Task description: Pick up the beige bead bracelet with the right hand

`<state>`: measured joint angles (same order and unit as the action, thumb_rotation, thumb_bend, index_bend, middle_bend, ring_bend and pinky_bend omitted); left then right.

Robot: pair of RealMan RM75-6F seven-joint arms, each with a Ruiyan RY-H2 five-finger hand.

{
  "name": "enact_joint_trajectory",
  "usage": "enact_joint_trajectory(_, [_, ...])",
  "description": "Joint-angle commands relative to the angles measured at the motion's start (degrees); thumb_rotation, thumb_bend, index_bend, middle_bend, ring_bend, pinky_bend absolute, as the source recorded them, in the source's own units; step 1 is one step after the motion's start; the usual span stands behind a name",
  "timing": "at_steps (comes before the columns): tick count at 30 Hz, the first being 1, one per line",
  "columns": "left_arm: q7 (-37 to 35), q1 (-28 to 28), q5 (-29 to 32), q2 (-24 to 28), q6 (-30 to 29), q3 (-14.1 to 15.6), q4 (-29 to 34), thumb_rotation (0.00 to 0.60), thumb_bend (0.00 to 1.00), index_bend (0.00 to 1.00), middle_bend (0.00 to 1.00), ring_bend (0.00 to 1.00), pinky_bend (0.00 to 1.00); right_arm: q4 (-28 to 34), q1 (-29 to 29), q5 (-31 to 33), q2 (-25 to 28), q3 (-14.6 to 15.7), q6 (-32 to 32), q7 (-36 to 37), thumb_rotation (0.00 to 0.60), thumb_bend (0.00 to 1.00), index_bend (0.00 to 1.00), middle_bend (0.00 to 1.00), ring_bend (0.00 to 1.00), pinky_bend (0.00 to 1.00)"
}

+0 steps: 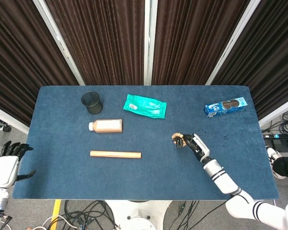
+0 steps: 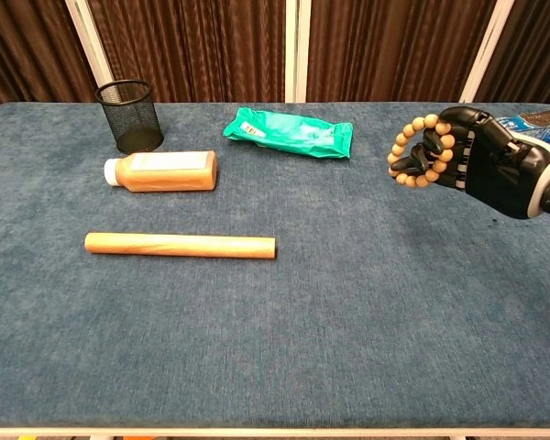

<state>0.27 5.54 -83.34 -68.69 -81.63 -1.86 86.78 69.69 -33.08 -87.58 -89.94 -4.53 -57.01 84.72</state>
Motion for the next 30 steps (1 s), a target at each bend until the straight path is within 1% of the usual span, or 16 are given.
enact_joint_trajectory(1, [0.07, 0.02, 0.07, 0.04, 0.12, 0.04, 0.06, 0.6, 0.04, 0.3, 0.21, 0.12, 0.06, -1.2, 0.16, -1.13, -0.46, 0.69, -1.21, 0.48, 0.239, 0.7, 0.67, 0.62, 0.31, 0.22])
enact_joint_trajectory(8, [0.37, 0.22, 0.1, 0.12, 0.16, -0.13, 0.39, 0.6, 0.04, 0.3, 0.21, 0.12, 0.06, -3.43, -0.01, -3.06, -0.92, 1.75, -3.5, 0.21, 0.24, 0.82, 0.63, 0.59, 0.29, 0.22])
enact_joint_trajectory(10, [0.42, 0.18, 0.01, 0.12, 0.02, -0.1, 0.41, 0.6, 0.04, 0.3, 0.21, 0.12, 0.06, -3.96, -0.01, -3.44, -1.03, 2.07, -4.08, -0.03, 0.239, 0.88, 0.61, 0.58, 0.29, 0.22])
enact_joint_trajectory(13, [0.3, 0.1, -0.16, 0.03, -0.16, 0.0, 0.27, 0.6, 0.04, 0.3, 0.21, 0.12, 0.06, -4.53, -0.03, -3.79, -0.95, 2.52, -4.63, 0.77, 0.239, 0.96, 0.58, 0.57, 0.28, 0.22])
enact_joint_trajectory(16, [0.19, -0.02, -0.22, 0.0, -0.27, 0.11, 0.15, 0.6, 0.04, 0.3, 0.21, 0.12, 0.06, -5.0, -0.13, -4.11, -0.84, 2.86, -5.16, 1.31, 0.239, 0.99, 0.56, 0.57, 0.27, 0.22])
enact_joint_trajectory(21, [-0.42, -0.04, -0.74, -0.39, -0.61, 0.2, -0.7, 0.6, 0.04, 0.3, 0.21, 0.12, 0.06, -5.78, -0.35, -4.8, -0.62, 3.39, -6.16, 2.46, 0.237, 1.0, 0.49, 0.56, 0.26, 0.22])
enact_joint_trajectory(24, [-0.54, 0.02, -0.82, -0.47, -0.63, 0.17, -0.83, 0.6, 0.04, 0.3, 0.21, 0.12, 0.06, -5.73, -0.72, -5.44, -0.2, 4.1, -6.23, 5.36, 0.238, 1.0, 0.46, 0.54, 0.25, 0.22])
enact_joint_trajectory(27, [-0.7, -0.16, -0.91, -0.5, -0.79, 0.33, -1.04, 0.6, 0.04, 0.3, 0.21, 0.12, 0.06, -4.82, -1.48, -6.54, 0.68, 5.33, -5.86, 12.0, 0.225, 1.0, 0.42, 0.53, 0.23, 0.22])
enact_joint_trajectory(29, [-0.87, -0.05, -0.92, -0.65, -0.6, 0.33, -1.36, 0.6, 0.04, 0.3, 0.21, 0.12, 0.06, -4.03, -2.34, -7.77, 1.67, 6.44, -5.86, 20.33, 0.213, 0.95, 0.4, 0.53, 0.23, 0.22])
enact_joint_trajectory(30, [-0.93, -0.04, -0.92, -0.67, -0.54, 0.35, -1.41, 0.6, 0.04, 0.3, 0.21, 0.12, 0.06, -4.04, -2.78, -8.43, 2.01, 6.97, -5.93, 23.7, 0.208, 0.87, 0.39, 0.52, 0.23, 0.22])
